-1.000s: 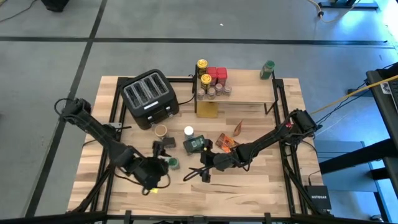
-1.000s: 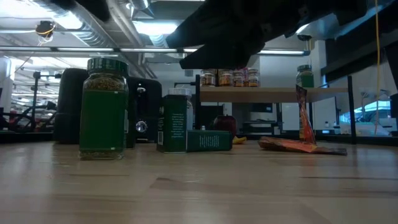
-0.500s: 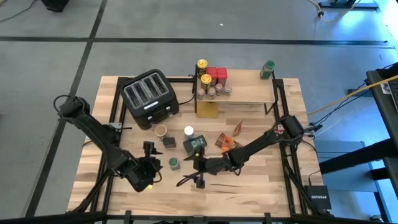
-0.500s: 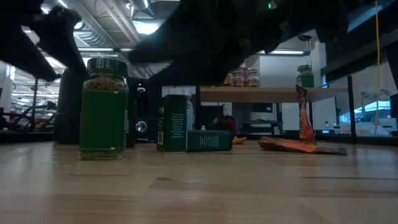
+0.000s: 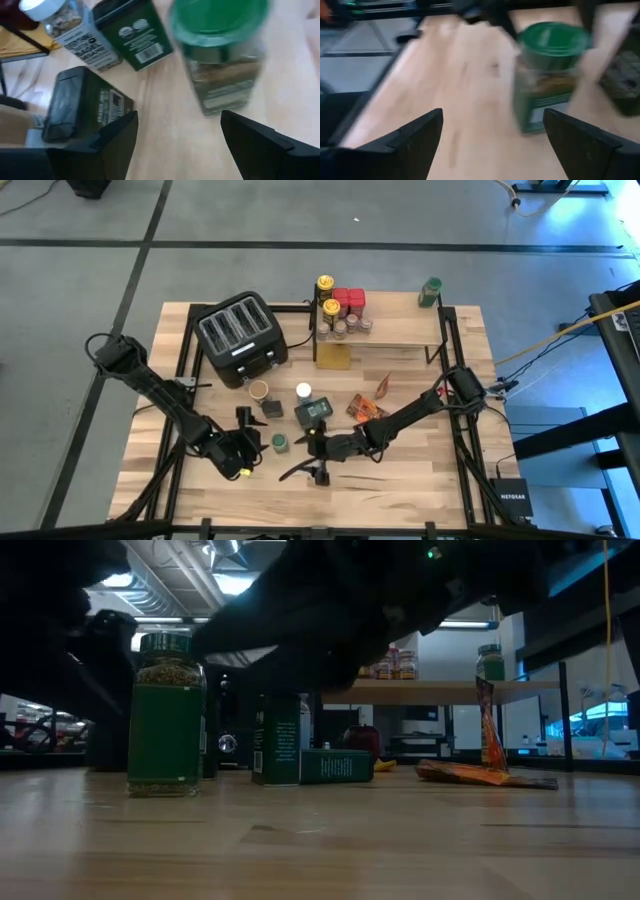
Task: Shelf spices
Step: Put the green seasoning bottle on the shelf
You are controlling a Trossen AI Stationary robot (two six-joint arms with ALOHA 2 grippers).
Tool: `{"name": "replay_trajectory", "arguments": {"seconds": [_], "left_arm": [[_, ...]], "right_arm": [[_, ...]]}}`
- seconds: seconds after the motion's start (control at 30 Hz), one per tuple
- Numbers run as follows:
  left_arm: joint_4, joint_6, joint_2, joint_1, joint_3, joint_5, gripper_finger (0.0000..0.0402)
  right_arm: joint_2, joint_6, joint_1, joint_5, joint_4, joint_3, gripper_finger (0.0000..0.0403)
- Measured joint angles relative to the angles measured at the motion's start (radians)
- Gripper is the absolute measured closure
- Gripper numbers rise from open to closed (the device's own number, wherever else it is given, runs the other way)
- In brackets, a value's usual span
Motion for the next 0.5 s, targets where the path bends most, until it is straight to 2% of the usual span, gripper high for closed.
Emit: {"name": "replay_trajectory", "arguments": {"seconds": [0.23, 0.5], "left_arm": [[0.078, 0.079, 0.000, 0.047, -0.016, -0.013, 0.0123], [0.067, 0.121, 0.000, 0.062, -0.016, -0.013, 0.0123]], "right_arm": [[0.087, 0.010, 0.006, -0.048, 0.175, 0.001, 0.0052], [0.094, 0.013, 0.005, -0.047, 0.175, 0.007, 0.0052]]}}
